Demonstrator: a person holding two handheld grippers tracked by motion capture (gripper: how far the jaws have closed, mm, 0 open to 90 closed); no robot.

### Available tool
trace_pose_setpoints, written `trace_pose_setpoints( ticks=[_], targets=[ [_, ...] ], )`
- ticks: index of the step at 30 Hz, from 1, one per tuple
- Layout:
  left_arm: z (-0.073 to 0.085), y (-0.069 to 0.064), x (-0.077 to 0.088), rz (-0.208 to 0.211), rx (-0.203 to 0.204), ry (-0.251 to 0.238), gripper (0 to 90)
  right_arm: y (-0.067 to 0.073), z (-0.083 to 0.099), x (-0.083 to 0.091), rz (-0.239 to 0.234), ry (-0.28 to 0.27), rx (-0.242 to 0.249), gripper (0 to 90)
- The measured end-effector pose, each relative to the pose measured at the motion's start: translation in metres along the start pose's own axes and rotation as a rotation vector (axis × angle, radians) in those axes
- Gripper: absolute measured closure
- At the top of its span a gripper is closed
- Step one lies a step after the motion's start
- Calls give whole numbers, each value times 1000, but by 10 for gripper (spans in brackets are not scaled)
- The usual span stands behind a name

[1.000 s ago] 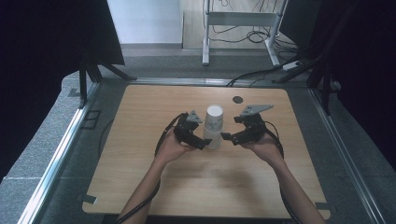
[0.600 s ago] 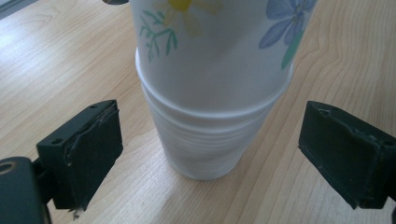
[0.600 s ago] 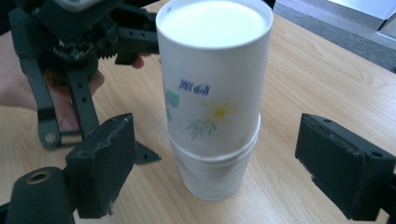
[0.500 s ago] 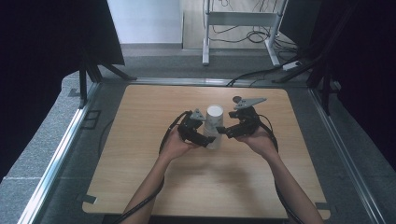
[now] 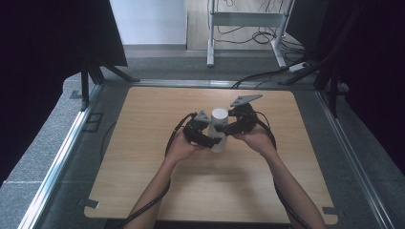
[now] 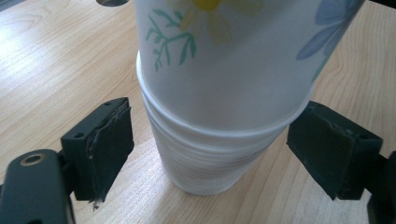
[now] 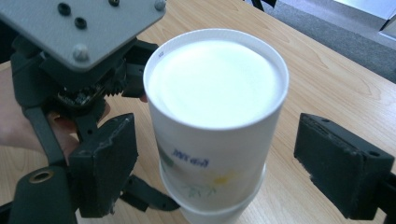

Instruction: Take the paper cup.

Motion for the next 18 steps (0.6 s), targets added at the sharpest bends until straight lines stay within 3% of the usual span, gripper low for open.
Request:
trace_pose_setpoints(
  ticks=[6, 11, 18],
  targets=[
    [0, 0, 0, 21, -1, -19, 151, 0, -4, -6, -1, 6, -1, 164],
    [-1, 0, 1, 25, -6, -21, 192, 1, -6, -9, -5, 15, 6, 247],
    [-1, -1, 1, 13, -17, -22, 210, 1, -6, -8, 3, 11, 6, 300]
  ],
)
Point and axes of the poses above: each handheld gripper's, and its own axes: x roughly backward along the jaws, z roughly out of its underside, y roughly to its left, the point moved 1 cm from there along -x, roughly forward along the jaws, and after that the axes turned 5 degrees about y, right-handed, at the moved point
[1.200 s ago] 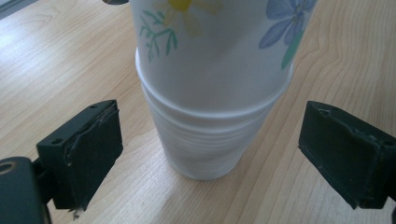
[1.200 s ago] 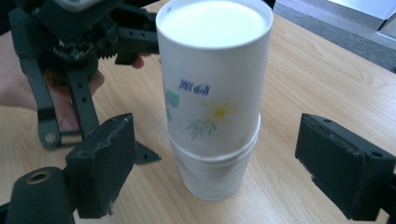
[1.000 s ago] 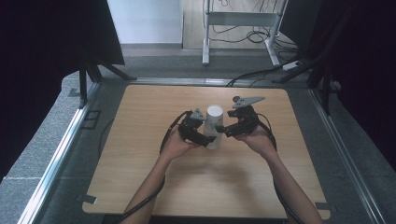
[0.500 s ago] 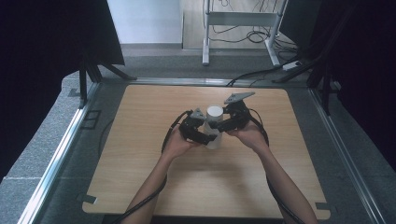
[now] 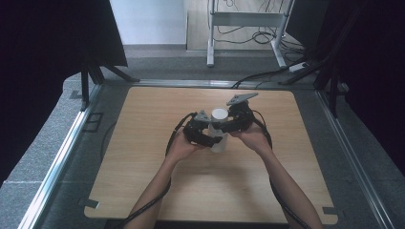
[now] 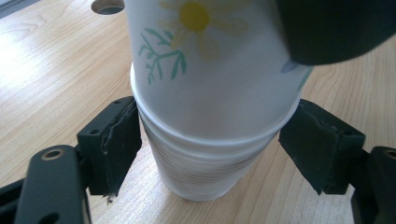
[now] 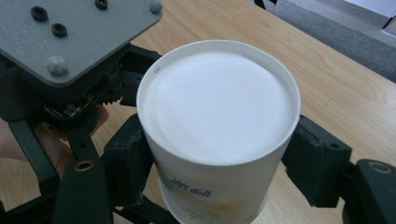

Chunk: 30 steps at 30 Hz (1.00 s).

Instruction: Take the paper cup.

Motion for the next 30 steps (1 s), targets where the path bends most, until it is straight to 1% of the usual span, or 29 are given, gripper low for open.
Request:
trace_pose_setpoints(
  ticks=[6, 9, 12, 15, 30],
  targets=[
    [0, 0, 0, -1, -4, 1, 214, 1, -1, 2, 7, 1, 6, 308],
    [1, 0, 0, -1, -6, -1, 215, 1, -3, 5, 8, -7, 7, 314],
    [1, 0, 1, -2, -16, 3, 216, 2, -4, 7, 7, -14, 14, 319],
    [1, 0, 0, -2, -14, 1, 217, 2, -6, 9, 7, -15, 14, 321],
    [2, 0, 0, -8, -39, -3, 217, 3, -17, 27, -4, -52, 19, 332]
  ],
)
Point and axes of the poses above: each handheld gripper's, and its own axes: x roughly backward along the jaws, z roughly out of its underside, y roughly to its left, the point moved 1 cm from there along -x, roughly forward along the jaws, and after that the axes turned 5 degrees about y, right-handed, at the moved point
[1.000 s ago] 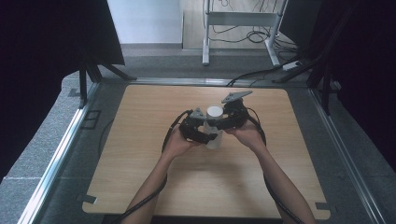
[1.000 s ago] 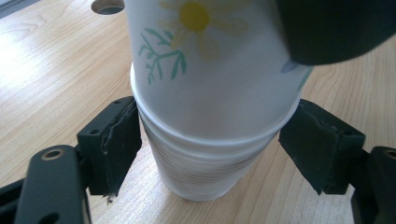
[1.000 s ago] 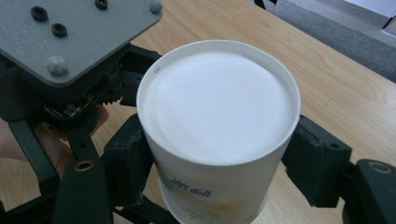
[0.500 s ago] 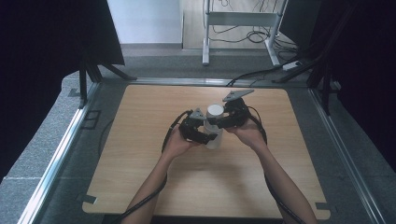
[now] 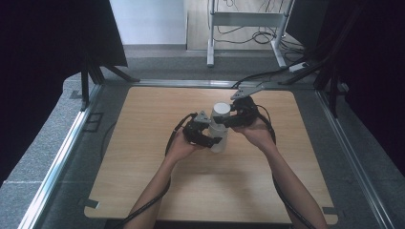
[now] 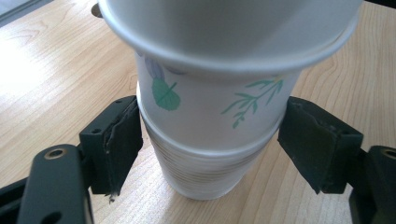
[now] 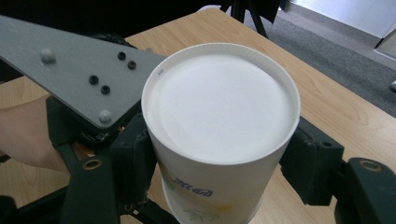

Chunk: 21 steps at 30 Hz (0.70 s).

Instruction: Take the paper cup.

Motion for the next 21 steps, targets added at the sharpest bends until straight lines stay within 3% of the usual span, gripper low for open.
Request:
trace_pose_setpoints(
  ticks=[21],
  targets=[
    [1, -1, -1, -13, -17, 1, 218, 1, -20, 21, 3, -27, 6, 337]
  ],
)
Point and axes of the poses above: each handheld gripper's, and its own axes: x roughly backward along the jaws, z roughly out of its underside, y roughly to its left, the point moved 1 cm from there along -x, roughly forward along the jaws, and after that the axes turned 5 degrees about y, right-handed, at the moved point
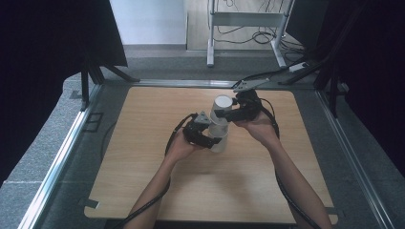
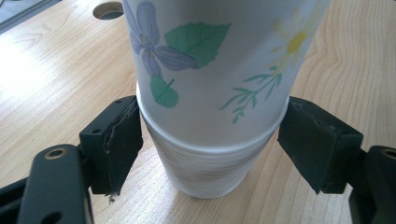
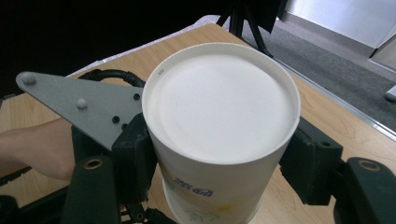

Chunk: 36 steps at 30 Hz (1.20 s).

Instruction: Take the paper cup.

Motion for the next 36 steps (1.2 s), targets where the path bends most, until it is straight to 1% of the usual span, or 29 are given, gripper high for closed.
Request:
trace_pose_setpoints(
  ticks=[7, 8, 11, 13, 16, 21, 24, 27, 28, 30, 32, 36],
  targets=[
    [0, 0, 0, -4, -4, 3, 218, 0, -5, 7, 8, -10, 1, 337],
    [0, 0, 0, -5, -5, 4, 217, 0, -7, 11, 9, -13, 1, 338],
    [0, -1, 0, -6, 1, 3, 217, 0, -9, 15, 11, -17, 3, 338],
    [0, -1, 0, -8, -6, 5, 217, -1, -10, 18, 9, -22, 1, 339],
    [0, -1, 0, -9, -1, 1, 217, -1, -10, 22, 12, -23, -2, 339],
    [0, -2, 0, -15, 0, 13, 208, -1, -9, 27, 12, -20, -4, 339],
    [1, -2, -1, -17, 4, 30, 149, -1, -7, 30, 11, -18, -3, 340],
    [2, -2, -1, -9, 14, 28, 134, -1, -6, 31, 9, -17, -7, 339],
    [3, -2, -1, 1, 21, 23, 125, 0, -4, 33, 9, -21, -7, 339],
    [4, -3, 0, 7, 26, 20, 110, 0, -1, 34, 8, -22, -5, 339],
    [5, -4, 2, 6, 22, 20, 101, 1, 1, 35, 6, -20, -5, 339],
    [6, -5, 7, 8, 36, 5, 74, 2, 5, 38, 3, -25, -4, 339]
  ],
)
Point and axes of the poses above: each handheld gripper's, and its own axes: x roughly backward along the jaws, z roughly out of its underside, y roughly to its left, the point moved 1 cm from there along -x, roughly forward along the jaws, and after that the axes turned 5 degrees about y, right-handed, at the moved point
